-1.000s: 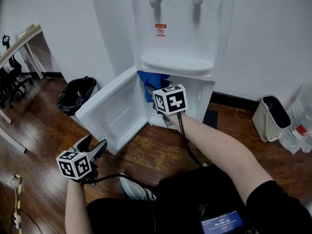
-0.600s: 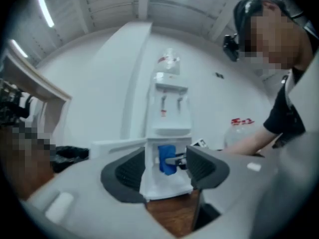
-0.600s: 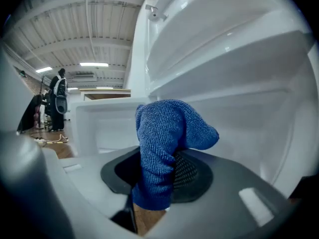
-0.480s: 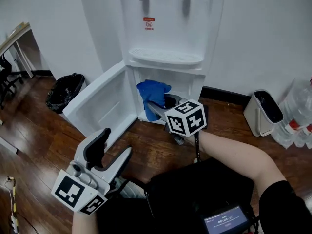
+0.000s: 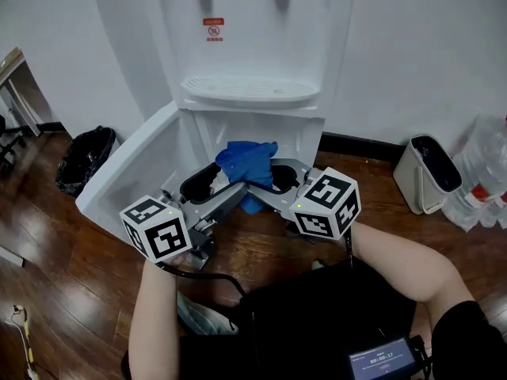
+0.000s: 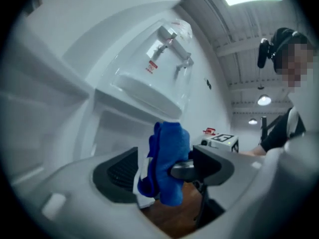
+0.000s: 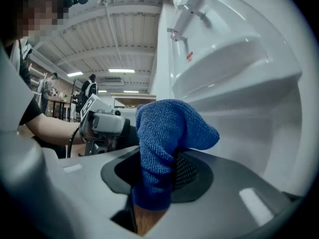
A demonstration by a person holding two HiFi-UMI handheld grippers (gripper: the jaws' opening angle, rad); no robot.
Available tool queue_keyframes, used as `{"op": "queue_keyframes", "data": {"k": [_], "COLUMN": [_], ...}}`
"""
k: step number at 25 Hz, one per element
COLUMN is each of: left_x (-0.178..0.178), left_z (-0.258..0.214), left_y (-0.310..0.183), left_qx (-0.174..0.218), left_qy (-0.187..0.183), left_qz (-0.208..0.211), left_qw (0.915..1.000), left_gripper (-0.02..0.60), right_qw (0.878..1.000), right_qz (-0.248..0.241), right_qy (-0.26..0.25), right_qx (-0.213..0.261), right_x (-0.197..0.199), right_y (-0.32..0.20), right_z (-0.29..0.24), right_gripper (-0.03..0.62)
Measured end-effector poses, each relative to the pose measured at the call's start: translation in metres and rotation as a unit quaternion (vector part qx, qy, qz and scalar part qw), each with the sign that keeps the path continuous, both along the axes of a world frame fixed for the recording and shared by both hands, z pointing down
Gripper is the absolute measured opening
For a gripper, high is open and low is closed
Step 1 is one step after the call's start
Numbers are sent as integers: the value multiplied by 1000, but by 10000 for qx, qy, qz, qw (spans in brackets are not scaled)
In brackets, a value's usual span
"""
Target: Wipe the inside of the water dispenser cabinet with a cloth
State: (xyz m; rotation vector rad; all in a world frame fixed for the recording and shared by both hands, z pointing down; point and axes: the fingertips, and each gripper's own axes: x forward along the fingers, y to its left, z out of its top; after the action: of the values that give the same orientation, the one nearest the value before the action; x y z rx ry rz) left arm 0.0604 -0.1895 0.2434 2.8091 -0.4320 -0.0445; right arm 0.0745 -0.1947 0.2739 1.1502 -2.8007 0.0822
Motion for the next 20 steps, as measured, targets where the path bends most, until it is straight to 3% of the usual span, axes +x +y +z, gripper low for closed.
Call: {"op": "queue_keyframes", "data": {"k": [6,9,12,14,17,18,20], "left_x": [5,10,12,6,-9,-12,-11], "left_z": [37,39,45,52,61,62,62], "left_y": [11,16,12,1,-16,-18,-13], "left_qx": [-631,-716,-620,-488,-465,-480,-502], "left_qy": [472,542,316,129,152,169,185], "left_qz": [691,841,598,229,-286,-348,-141], "left_qw": [9945,9924,9958,9985,9984,9981,9985], "left_gripper": [376,374,374,374,374,374,374], "right_qw": [9933,9911,9958,9989,9938,9932,9964], "right_qz": [-1151,-1327,-882,-134,806,835,396], "right_qy": [-15,25,62,122,-1,-109,-315], "right_qx": [-79,-93,-219,-432,-769,-803,-686], "right_x": [-28,-30,-18,1,29,31,17], "right_y": [23,28,16,-5,-32,-33,-22], "right_z": [23,27,34,46,58,58,48], "right_gripper": [144,144,144,144,144,144,144]}}
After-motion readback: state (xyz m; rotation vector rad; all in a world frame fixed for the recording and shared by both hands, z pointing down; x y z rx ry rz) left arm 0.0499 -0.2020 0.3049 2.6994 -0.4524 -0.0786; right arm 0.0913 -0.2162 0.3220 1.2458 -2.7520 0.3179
